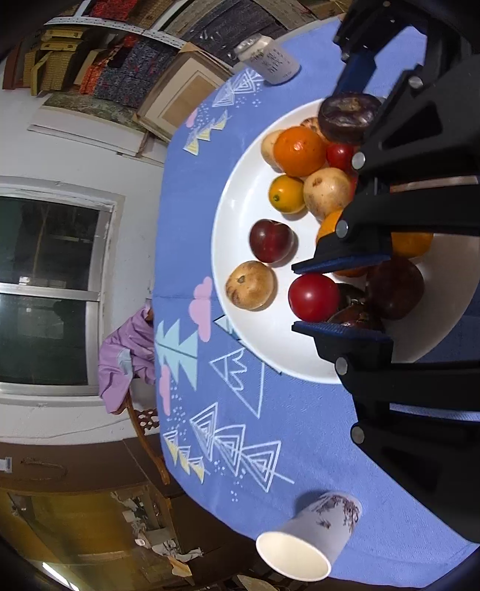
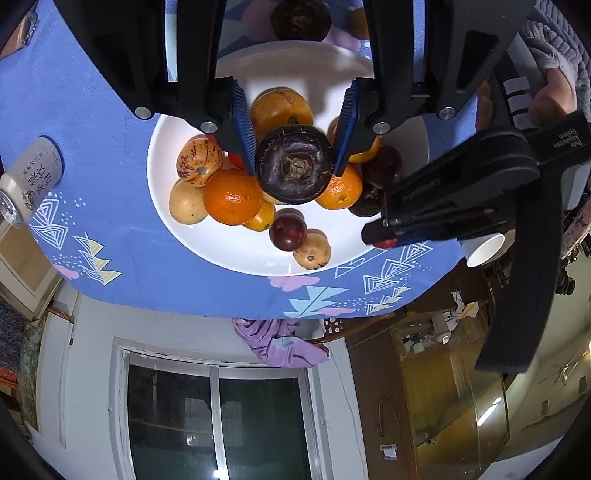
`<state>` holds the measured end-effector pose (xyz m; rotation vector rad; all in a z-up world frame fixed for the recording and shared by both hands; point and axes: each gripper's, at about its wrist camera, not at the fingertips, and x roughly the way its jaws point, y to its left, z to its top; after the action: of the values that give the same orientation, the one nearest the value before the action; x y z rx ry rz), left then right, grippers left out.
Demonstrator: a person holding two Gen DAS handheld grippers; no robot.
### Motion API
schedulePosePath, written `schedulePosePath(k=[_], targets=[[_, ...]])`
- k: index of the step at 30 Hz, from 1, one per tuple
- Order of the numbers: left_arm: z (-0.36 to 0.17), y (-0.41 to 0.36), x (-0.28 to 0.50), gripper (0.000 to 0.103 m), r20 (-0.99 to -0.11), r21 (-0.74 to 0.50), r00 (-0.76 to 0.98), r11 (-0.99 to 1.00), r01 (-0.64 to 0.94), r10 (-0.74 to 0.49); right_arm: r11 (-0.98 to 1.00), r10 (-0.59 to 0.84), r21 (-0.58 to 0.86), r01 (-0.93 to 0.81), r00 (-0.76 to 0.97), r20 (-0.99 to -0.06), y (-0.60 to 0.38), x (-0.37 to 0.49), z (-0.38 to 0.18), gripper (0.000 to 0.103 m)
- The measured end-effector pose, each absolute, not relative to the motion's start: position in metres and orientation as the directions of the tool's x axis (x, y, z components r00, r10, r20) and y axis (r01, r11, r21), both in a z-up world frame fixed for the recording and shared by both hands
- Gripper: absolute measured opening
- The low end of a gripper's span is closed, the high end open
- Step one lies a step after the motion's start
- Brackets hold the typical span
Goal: Organize fruits
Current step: 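Carry both held fruits onto the white plate and open both tools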
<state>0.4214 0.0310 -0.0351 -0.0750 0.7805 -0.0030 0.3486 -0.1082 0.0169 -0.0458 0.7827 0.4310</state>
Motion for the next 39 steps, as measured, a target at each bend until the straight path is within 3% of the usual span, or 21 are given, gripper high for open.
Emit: schedulePosePath(k=[16, 33, 39], targets=[[-0.035, 0.016, 0.409, 0.025, -0.644, 0.036, 0.764, 0.999, -0.024, 0.041, 0.911, 0.354, 0.107, -0.397, 0.626, -0.695, -0.105, 0.348, 0.012, 0.041], [-0.045, 0.01, 0.411, 0.025, -0.662, 0.038, 0.749, 0.999, 0.001, 0.025, 0.92, 0.334, 0.102, -0.379, 0.619, -0.711, -0.108, 0.354, 0.005, 0.042], [-0.048, 0.01, 0.412, 0.031, -0.663, 0.038, 0.748, 0.999, 0.008, 0.02, 0.924, 0.321, 0.092, -0.372, 0.62, -0.716, -0.107, 0.355, 0.001, 0.042]])
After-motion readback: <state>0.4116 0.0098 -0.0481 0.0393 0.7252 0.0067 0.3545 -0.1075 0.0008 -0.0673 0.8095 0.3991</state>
